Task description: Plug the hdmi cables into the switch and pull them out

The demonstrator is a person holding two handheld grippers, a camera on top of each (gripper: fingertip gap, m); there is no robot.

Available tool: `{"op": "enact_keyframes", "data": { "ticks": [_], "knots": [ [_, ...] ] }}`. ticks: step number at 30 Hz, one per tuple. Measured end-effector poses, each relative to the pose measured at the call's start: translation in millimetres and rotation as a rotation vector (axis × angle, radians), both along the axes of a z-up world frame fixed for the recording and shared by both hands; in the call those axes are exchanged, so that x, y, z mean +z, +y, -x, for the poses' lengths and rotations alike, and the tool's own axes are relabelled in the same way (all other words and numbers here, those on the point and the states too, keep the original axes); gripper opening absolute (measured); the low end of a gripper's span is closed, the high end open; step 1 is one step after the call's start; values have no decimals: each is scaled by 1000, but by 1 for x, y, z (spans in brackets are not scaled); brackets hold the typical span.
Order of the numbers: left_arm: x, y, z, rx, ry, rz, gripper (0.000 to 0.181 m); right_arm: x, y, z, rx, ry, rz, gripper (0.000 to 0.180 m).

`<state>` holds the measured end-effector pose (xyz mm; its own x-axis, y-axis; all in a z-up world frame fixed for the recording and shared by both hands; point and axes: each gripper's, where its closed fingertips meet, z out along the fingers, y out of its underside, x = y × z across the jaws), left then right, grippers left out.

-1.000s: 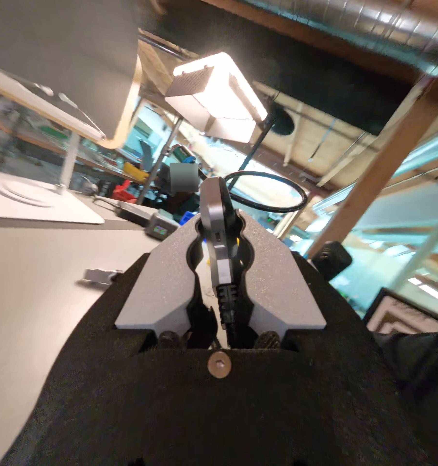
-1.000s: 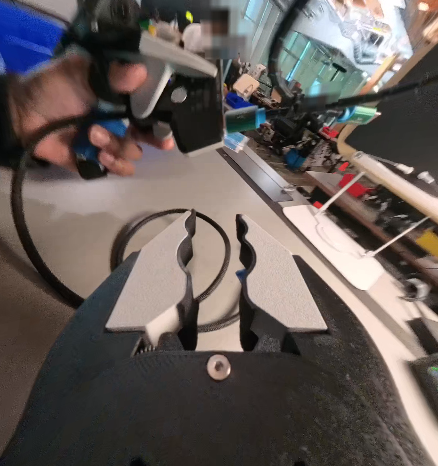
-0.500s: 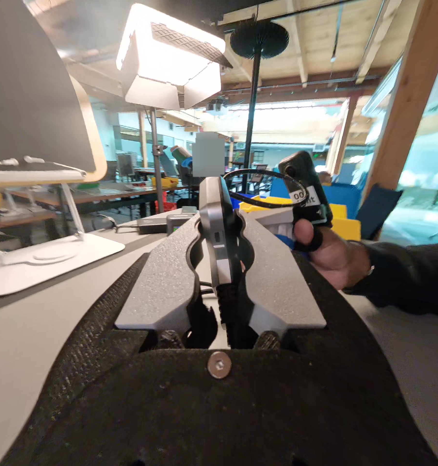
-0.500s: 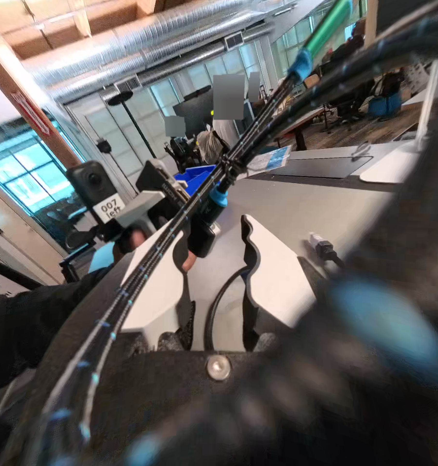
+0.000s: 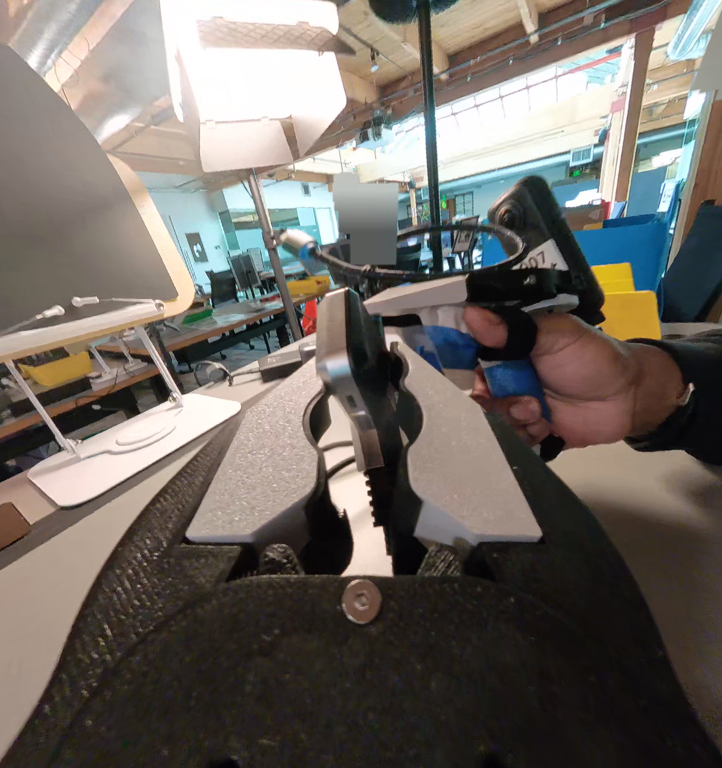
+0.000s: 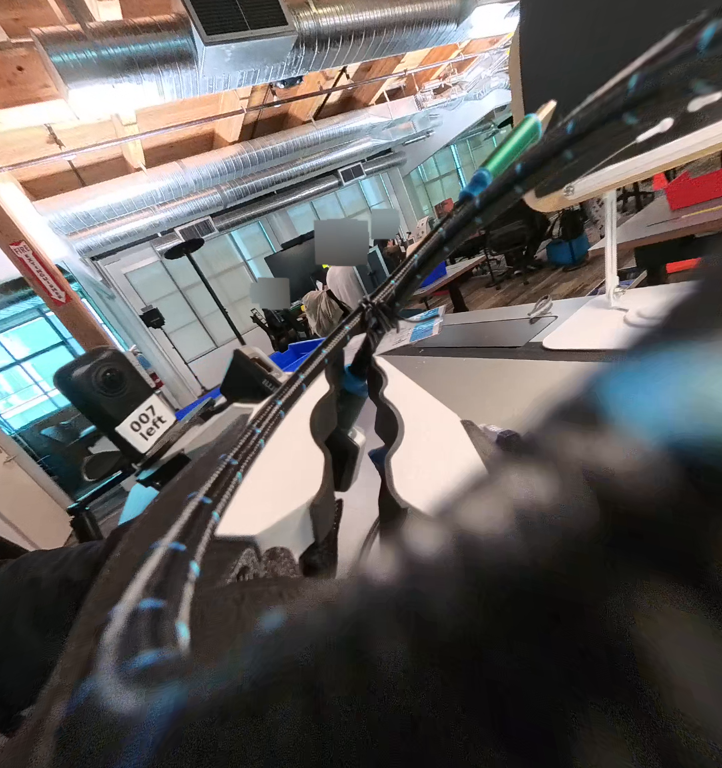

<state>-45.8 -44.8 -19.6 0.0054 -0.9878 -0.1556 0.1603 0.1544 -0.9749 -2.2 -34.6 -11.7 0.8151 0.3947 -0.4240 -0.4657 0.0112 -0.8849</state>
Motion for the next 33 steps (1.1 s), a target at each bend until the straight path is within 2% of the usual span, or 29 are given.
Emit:
{"op": "enact_keyframes", "data": {
  "ticks": [5,6,7,9,17,21,25,29,33],
  "knots": [
    [-31,-11,-17,-80,188,87,40,0,-2,8,28,-24,-12,10],
    [-35,-12,-19,-79,207,112,37,-2,-1,11,32,-47,-8,10],
    [-36,-12,-21,-67,202,119,30,-3,-2,13,31,-62,-10,10],
    [-32,-13,-19,-69,165,118,26,-2,-2,14,36,-72,-16,10],
    [-36,-3,-19,87,214,-59,21,-5,-2,13,-7,-149,-6,8],
    [-28,-8,-16,64,174,-63,21,2,-6,15,-1,-201,-28,8],
    [-33,-3,-17,99,207,-104,21,-4,-3,13,20,-140,8,9],
    [-22,-8,-12,86,154,-131,24,10,-11,20,22,-242,-58,8],
    [-22,-9,-13,106,169,-160,23,2,-8,16,65,-186,-17,8]
  ]
}}
